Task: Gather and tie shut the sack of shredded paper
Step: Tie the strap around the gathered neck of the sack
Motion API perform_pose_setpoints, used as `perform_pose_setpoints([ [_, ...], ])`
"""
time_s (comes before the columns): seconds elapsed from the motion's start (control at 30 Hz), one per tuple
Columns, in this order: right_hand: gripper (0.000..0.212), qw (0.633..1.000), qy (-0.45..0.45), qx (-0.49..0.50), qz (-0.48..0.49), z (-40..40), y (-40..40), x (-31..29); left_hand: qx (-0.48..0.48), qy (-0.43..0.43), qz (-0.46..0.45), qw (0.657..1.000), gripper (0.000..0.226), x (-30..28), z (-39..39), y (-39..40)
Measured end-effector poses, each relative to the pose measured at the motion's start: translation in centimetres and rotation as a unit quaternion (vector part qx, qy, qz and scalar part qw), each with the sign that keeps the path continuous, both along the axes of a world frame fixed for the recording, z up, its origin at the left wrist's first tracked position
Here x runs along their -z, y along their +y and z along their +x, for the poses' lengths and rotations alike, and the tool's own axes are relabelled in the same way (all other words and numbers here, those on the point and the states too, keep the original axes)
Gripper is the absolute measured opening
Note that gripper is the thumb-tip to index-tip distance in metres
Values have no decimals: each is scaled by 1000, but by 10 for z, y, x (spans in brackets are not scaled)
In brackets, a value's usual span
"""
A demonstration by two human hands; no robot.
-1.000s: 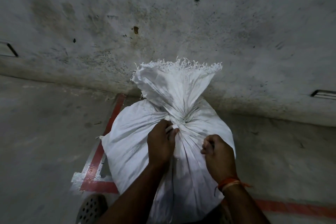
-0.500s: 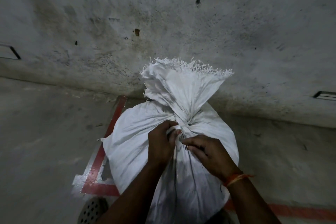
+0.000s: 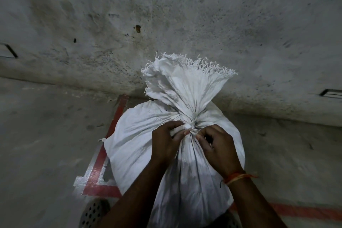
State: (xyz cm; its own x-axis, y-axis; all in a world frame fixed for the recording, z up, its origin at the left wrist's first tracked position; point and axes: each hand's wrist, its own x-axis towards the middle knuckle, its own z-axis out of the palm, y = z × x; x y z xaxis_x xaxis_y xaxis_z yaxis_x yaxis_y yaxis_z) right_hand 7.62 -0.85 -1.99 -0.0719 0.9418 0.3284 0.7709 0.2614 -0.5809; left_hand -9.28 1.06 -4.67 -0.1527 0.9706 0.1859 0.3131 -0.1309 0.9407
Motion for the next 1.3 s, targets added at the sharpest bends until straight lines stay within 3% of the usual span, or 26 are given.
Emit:
perform_pose_setpoints([
  [0.87,3,999,47,16,-11,-15,2,2,12,20,13,1000,16,-7,-8,-1],
  [0.97,4,998,18,51,12,-22,2,5,14,23,11,1000,21,-6,-9,-1],
  [1.3,10,992,97,76,-2,-34,10,5,19,24,12,999,17,-5,-13,0],
])
